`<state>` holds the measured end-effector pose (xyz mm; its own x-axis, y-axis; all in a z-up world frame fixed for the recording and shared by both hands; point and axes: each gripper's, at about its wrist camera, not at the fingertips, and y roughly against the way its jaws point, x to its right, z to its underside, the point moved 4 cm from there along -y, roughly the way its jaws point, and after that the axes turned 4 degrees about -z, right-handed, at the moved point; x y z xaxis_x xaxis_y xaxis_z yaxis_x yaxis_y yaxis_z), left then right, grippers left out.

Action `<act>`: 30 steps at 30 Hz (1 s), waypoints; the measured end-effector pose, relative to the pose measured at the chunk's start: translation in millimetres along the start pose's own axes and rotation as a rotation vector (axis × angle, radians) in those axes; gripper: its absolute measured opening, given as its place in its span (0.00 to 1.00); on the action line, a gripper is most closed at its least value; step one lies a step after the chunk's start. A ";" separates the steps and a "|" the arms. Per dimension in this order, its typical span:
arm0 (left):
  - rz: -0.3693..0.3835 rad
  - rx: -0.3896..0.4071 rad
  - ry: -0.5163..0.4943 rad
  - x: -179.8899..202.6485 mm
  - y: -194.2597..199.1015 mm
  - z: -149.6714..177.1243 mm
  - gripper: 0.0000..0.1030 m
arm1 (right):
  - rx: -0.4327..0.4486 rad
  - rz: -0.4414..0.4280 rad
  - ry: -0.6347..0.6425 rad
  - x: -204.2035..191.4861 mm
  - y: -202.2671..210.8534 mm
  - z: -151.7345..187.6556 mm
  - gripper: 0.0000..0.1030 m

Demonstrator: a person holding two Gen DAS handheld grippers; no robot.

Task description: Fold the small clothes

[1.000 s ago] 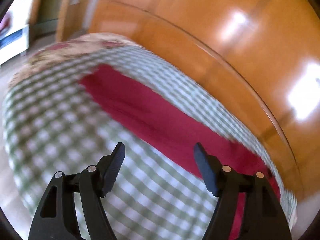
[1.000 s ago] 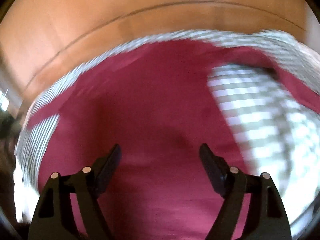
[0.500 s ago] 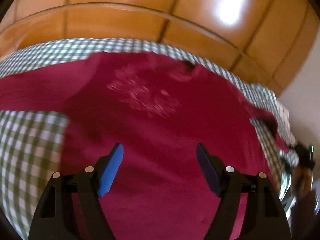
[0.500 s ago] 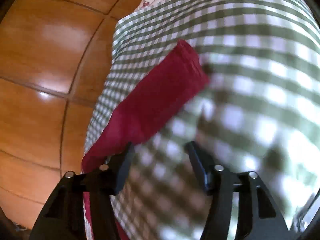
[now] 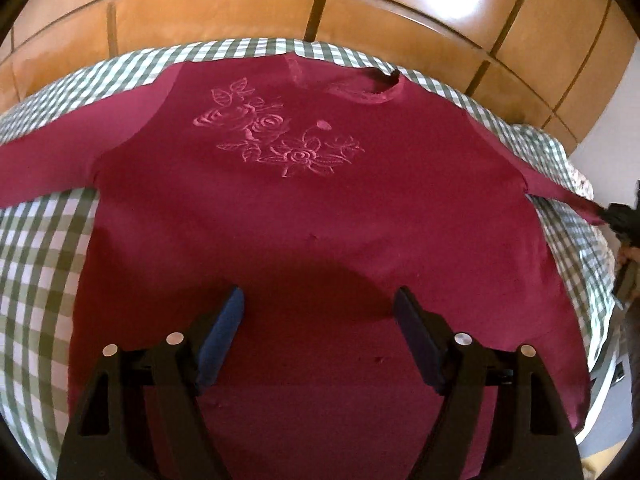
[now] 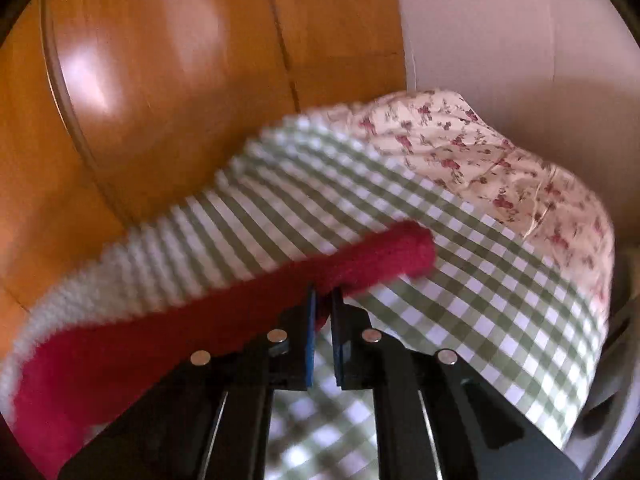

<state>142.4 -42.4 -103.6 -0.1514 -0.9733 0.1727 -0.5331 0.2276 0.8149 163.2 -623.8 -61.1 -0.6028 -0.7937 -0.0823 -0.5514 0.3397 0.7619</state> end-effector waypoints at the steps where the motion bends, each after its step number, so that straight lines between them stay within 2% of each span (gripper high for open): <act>1: 0.002 -0.005 -0.002 -0.5 1.1 0.2 0.74 | -0.042 0.025 0.010 -1.5 -12.8 10.4 0.06; 3: 0.008 -0.009 0.008 -4.6 3.5 -0.4 0.74 | -0.081 0.029 -0.010 0.5 -19.5 28.5 0.08; 4: 0.007 -0.011 0.020 -8.1 7.0 -0.7 0.74 | -0.079 0.022 -0.025 5.3 -14.8 36.0 0.15; 5: 0.000 -0.008 0.028 -12.1 11.5 -0.4 0.74 | -0.074 0.004 -0.042 5.8 -10.3 40.2 0.34; 7: -0.028 0.010 0.040 -22.4 23.5 0.5 0.74 | -0.047 -0.038 -0.035 -1.7 9.5 47.8 0.49; 8: -0.041 0.019 0.047 -28.6 29.3 1.6 0.74 | -0.040 -0.056 -0.016 -6.2 18.9 46.8 0.49; 11: -0.092 0.027 0.099 -58.0 49.4 9.9 0.74 | -0.059 -0.215 0.047 -33.0 56.6 58.0 0.52; 13: -0.118 0.028 0.126 -75.0 60.3 17.1 0.74 | -0.118 -0.373 0.106 -60.1 81.9 80.6 0.52; 16: -0.130 0.015 0.164 -99.9 78.1 34.9 0.74 | -0.226 -0.540 0.188 -92.3 112.2 125.8 0.52; 18: -0.122 0.011 0.178 -109.8 87.5 47.1 0.74 | -0.293 -0.593 0.246 -107.1 128.0 158.1 0.50; 20: -0.099 -0.002 0.177 -115.7 94.1 60.0 0.73 | -0.345 -0.610 0.295 -114.8 139.7 187.6 0.48; 24: -0.028 -0.041 0.152 -113.1 98.2 86.0 0.52 | -0.443 -0.625 0.366 -119.9 160.1 244.6 0.41; 26: -0.004 -0.041 0.136 -107.2 98.8 93.9 0.47 | -0.452 -0.619 0.407 -122.5 169.6 261.2 0.41; 27: 0.011 -0.040 0.129 -104.0 98.8 97.4 0.35 | -0.452 -0.600 0.433 -124.4 175.8 269.0 0.38; 28: 0.015 -0.043 0.119 -101.2 98.0 99.6 0.17 | -0.447 -0.577 0.458 -125.7 179.1 272.3 0.16; 29: 0.015 -0.042 0.113 -100.6 97.7 100.1 0.12 | -0.443 -0.573 0.480 -127.8 186.3 273.7 0.06; 30: 0.020 -0.033 0.114 -101.3 99.7 99.6 0.05 | -0.424 -0.572 0.492 -128.7 191.8 271.8 0.06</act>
<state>21.7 82.0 -95.0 -0.0657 -0.9662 0.2494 -0.5032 0.2479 0.8278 -21.7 -319.4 -78.9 0.0742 -0.9468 -0.3131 -0.3733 -0.3175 0.8717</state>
